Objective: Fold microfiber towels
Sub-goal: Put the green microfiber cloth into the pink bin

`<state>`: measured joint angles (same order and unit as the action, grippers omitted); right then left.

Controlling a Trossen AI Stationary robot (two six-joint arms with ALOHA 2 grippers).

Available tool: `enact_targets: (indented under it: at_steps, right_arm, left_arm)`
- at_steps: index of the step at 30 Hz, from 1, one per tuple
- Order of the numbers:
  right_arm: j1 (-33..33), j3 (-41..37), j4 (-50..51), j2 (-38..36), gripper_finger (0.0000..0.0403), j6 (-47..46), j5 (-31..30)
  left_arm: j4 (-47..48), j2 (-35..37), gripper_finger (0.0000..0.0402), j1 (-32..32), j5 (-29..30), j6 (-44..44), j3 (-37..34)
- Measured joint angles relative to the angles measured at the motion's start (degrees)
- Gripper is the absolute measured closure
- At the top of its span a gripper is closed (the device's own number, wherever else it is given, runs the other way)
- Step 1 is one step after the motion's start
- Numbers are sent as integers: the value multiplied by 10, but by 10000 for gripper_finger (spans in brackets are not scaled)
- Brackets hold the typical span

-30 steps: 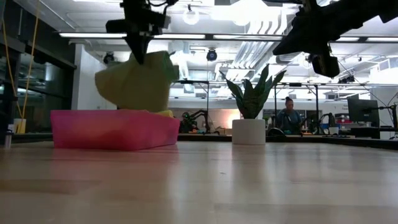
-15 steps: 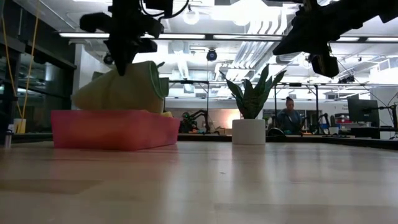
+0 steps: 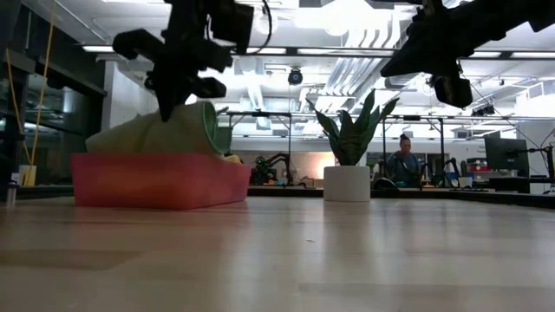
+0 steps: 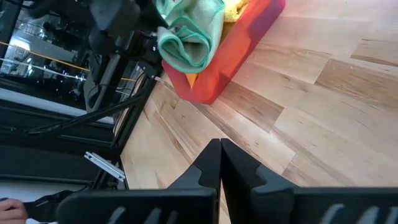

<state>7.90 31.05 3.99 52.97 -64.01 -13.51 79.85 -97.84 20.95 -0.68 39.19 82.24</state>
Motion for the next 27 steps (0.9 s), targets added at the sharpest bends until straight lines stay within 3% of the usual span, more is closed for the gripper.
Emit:
enact_targets:
  at_steps: [10,19,27]
  right_arm:
    - [0,0,0,0,403,0,0]
    - [0,0,0,0,403,0,0]
    - [0,0,0,0,403,0,0]
  left_arm:
    - [-22,-72,401,37,23,51,0]
    - [-72,-80,400,47,35,139,0]
    - [-108,-80,400,53,104,161,28]
